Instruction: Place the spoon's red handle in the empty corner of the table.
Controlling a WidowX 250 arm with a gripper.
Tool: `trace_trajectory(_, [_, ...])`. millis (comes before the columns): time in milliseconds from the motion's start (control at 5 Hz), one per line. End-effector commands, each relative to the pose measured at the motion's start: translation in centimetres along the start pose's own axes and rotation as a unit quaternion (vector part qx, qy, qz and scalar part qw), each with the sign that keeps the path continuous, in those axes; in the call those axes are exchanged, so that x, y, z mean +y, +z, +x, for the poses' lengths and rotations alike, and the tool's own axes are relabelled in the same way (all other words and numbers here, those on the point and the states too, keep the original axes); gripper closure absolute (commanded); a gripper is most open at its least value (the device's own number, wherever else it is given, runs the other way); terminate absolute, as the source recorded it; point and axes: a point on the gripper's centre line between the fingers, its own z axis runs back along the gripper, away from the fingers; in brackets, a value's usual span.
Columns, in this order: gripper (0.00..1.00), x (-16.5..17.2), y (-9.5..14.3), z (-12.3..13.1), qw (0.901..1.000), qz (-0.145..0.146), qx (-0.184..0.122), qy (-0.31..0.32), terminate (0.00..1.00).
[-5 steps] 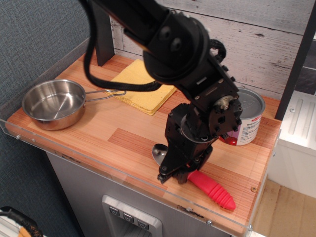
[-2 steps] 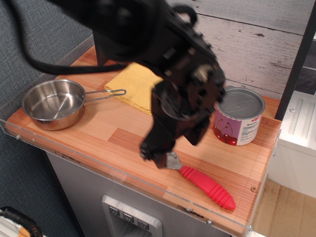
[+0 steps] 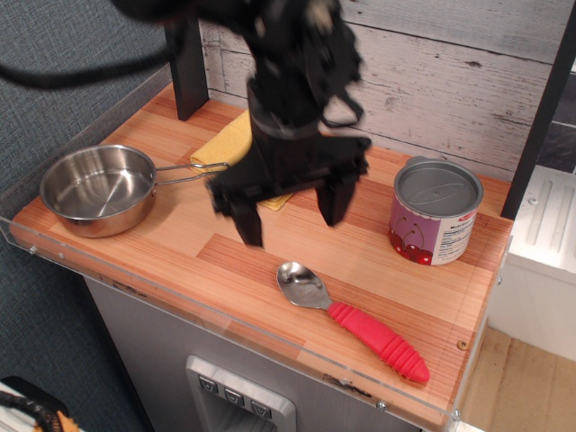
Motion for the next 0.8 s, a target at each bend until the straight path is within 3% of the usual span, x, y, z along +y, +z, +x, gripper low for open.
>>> trace_trajectory(0, [0.00, -1.8, 2.1, 0.9, 0.9708, -0.048, 0.013, -0.235, 0.00])
trace_trajectory(200, [0.00, -3.3, 2.8, -0.4, 0.9332, -0.069, 0.016, -0.352, 0.00])
trace_trajectory(400, [0.00, -4.2, 2.9, -1.5, 0.8801, -0.072, -0.014, -0.469, 0.00])
trace_trajectory(600, [0.00, -4.3, 2.7, -1.8, 0.8204, -0.094, -0.011, -0.564, 1.00])
